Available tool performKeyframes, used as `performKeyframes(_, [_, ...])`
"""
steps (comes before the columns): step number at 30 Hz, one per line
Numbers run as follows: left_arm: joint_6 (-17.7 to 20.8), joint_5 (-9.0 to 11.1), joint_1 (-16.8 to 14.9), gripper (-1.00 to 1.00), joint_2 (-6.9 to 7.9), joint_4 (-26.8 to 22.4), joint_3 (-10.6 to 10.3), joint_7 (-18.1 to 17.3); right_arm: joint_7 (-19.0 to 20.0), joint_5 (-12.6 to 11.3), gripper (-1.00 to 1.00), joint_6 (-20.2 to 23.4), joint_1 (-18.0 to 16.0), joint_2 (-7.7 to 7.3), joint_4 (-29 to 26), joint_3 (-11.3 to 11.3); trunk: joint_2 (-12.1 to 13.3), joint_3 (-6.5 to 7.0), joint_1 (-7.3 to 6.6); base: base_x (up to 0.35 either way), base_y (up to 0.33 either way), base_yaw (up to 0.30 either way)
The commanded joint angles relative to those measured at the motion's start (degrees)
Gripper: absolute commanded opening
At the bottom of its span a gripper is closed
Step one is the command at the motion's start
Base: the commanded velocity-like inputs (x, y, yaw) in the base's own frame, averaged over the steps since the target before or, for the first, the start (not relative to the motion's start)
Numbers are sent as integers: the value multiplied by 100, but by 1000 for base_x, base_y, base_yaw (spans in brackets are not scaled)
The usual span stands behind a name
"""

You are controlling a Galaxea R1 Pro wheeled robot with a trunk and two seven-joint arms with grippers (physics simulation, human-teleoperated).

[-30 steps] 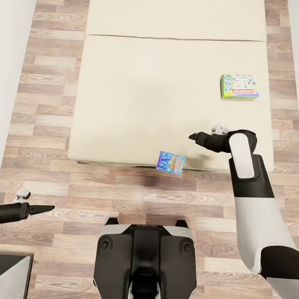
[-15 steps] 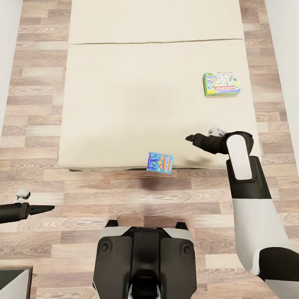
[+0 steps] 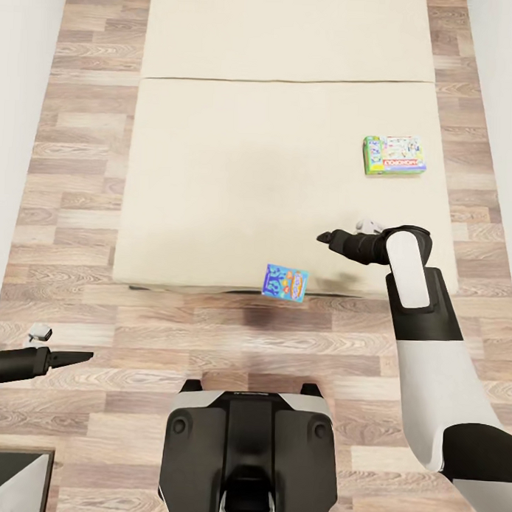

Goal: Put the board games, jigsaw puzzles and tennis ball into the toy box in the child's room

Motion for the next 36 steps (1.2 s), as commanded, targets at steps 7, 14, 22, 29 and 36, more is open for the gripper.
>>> performKeyframes(7, [61, -3, -1, 100, 2, -1, -2, -23, -65, -52, 100, 9, -1, -5, -3, 11, -9, 25, 4, 0, 0, 21])
performKeyframes(14, [61, -3, -1, 100, 2, -1, -2, -23, -68, -52, 100, 9, 1, -5, -1, 11, -9, 87, 4, 0, 0, 3])
performKeyframes(22, [61, -3, -1, 100, 3, -1, -2, -23, -68, -52, 100, 9, 1, -5, 6, 11, -9, 162, 4, 0, 0, 0])
performKeyframes(29, [61, -3, -1, 100, 11, -1, -2, -23, -68, -52, 100, 9, 3, -5, 15, 11, -9, 229, 4, 0, 0, 0])
performKeyframes(36, [61, -3, -1, 100, 18, -1, -2, -23, -68, -52, 100, 9, 106, -5, 22, 11, -9, 296, 4, 0, 0, 0])
